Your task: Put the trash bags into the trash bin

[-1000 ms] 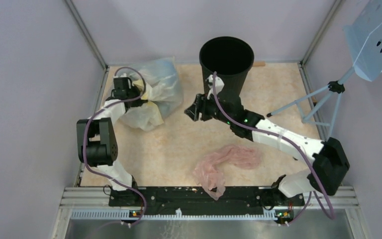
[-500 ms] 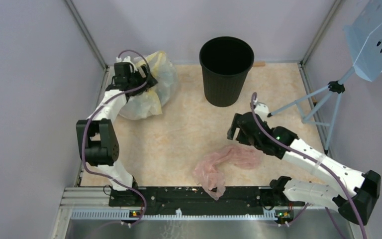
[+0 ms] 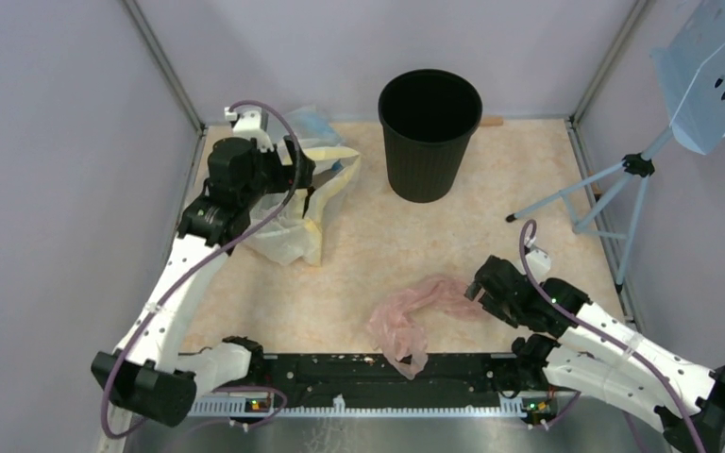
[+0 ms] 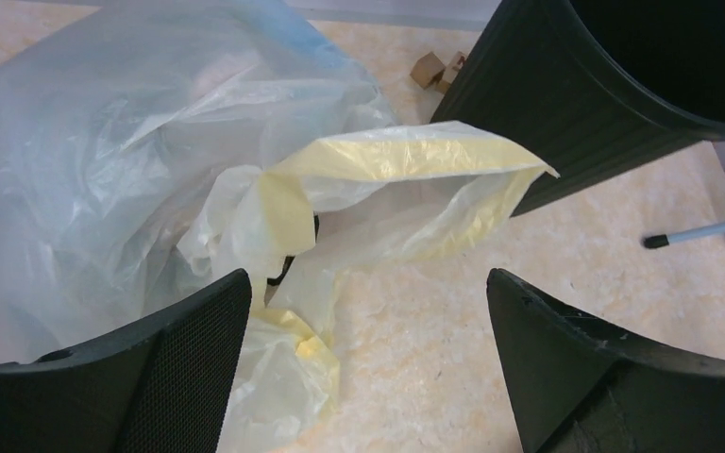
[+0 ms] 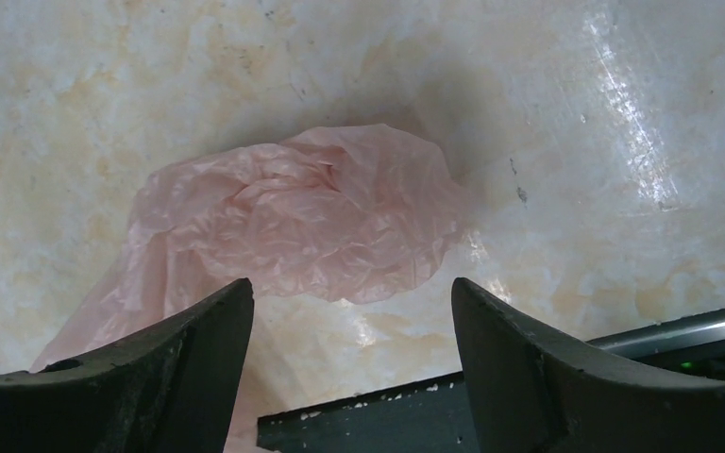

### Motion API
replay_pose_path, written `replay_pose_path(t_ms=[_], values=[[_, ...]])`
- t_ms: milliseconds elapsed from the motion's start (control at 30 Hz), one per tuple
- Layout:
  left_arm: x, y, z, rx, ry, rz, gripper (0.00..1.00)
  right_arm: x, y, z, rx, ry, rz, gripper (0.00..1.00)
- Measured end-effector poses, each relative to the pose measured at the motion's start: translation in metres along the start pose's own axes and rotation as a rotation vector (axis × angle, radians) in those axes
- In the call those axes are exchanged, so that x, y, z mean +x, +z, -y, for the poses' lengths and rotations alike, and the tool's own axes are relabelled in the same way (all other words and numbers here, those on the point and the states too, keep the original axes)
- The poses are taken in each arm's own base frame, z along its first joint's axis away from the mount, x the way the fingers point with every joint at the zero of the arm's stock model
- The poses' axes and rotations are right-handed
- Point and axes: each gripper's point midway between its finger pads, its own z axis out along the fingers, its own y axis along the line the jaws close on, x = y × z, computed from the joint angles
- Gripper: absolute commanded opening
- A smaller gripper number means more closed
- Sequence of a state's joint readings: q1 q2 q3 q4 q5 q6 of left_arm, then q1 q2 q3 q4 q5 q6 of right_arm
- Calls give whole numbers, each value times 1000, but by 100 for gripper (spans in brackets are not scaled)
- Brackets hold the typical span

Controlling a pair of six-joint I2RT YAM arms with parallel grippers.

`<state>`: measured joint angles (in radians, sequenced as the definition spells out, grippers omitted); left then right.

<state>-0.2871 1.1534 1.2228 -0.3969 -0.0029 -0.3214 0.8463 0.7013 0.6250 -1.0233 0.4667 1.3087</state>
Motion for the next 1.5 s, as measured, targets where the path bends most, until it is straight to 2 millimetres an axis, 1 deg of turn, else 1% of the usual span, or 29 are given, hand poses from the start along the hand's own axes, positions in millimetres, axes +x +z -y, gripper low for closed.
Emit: replay_pose_path(t_ms=[67,100,167,200,333,400,433,467,500,567,600,667,733,833,933,967,1000,1033,1067,1100,1200,1300,1400,1467,1500], values=[[1,-16,4,15,12,3,96,6,8,6,24,2,-6,72],[5,-24,8,36,17,-4,95,7,10,8,36,1,-7,71],[17,-36,15,75,23,-21,93,10,18,7,47,0,-7,69],[28,-44,21,105,28,-38,93,11,20,6,46,-1,-6,66],[88,-74,51,254,36,-151,92,17,36,-5,8,-19,-2,51],[119,-82,65,318,32,-226,92,18,41,-13,-25,-20,4,47],[132,-85,70,338,28,-259,92,18,42,-17,-41,-21,7,42],[150,-89,78,362,30,-305,93,17,44,-24,-61,-20,13,39],[169,-94,87,393,37,-356,93,16,45,-28,-75,-22,18,31],[203,-105,101,440,53,-449,92,15,49,-37,-91,-30,24,4],[220,-112,106,462,60,-494,93,16,51,-38,-90,-42,24,0],[244,-125,116,501,66,-563,93,18,57,-42,-81,-58,22,0],[257,-134,124,525,66,-600,94,20,60,-43,-71,-76,13,0],[270,-143,134,544,54,-637,96,19,60,-51,-88,-88,14,0],[283,-143,136,530,27,-670,97,14,57,-60,-124,-91,27,1],[289,-141,136,524,17,-683,96,13,56,-62,-134,-93,31,15],[298,-140,135,515,9,-702,95,12,55,-64,-142,-96,35,44],[304,-138,133,508,4,-717,94,11,54,-65,-150,-104,39,65],[312,-137,131,499,-5,-736,92,11,54,-66,-156,-103,41,74],[320,-136,129,493,-8,-752,90,9,53,-66,-157,-112,48,78],[332,-133,126,475,-22,-774,84,5,53,-62,-138,-127,65,79],[334,-130,128,473,-33,-771,77,-2,53,-61,-119,-124,91,79],[335,-126,131,474,-48,-760,64,-3,57,-59,-101,-132,98,75],[339,-124,128,462,-53,-760,52,0,65,-57,-72,-153,88,72],[342,-123,126,453,-51,-761,45,1,69,-57,-61,-165,82,69]])
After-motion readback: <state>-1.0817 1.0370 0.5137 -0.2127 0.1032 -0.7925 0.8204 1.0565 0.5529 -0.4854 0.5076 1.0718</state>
